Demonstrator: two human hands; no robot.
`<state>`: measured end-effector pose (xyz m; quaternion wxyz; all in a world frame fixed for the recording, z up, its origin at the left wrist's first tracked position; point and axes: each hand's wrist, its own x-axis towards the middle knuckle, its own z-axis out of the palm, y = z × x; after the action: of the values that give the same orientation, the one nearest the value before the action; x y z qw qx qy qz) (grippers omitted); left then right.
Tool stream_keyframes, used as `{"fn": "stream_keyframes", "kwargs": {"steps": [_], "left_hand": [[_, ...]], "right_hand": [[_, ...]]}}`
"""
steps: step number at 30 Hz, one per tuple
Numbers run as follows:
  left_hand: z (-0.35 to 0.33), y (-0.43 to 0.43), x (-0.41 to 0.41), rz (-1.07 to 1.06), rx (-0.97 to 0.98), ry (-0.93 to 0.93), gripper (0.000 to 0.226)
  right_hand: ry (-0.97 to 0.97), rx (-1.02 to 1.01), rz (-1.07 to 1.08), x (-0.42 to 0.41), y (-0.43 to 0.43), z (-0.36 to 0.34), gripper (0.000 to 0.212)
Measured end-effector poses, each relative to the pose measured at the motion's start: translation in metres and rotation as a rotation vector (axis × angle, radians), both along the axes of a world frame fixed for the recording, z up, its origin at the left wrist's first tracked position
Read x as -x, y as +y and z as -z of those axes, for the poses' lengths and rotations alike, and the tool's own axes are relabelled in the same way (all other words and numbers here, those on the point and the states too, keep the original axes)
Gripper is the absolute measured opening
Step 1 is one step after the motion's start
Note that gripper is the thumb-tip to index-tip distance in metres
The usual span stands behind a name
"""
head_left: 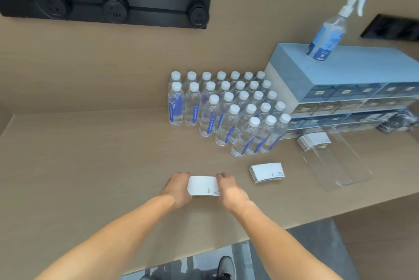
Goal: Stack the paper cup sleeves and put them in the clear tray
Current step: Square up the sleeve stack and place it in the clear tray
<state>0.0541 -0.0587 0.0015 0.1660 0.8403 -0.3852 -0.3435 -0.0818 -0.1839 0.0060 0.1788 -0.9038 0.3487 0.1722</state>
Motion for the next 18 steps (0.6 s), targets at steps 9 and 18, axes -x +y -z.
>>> {"fn": "stream_keyframes", "kwargs": {"steps": [9, 18], "left_hand": [[-0.02, -0.098, 0.078, 0.005, -0.036, -0.079, 0.024], [-0.031, -0.169, 0.135, -0.045, -0.049, -0.1, 0.032]], "right_hand": [[-0.086, 0.095, -0.044, 0.08, -0.092, -0.019, 0.03], [-0.146, 0.104, -0.041, 0.132, -0.165, -0.027, 0.028]]}}
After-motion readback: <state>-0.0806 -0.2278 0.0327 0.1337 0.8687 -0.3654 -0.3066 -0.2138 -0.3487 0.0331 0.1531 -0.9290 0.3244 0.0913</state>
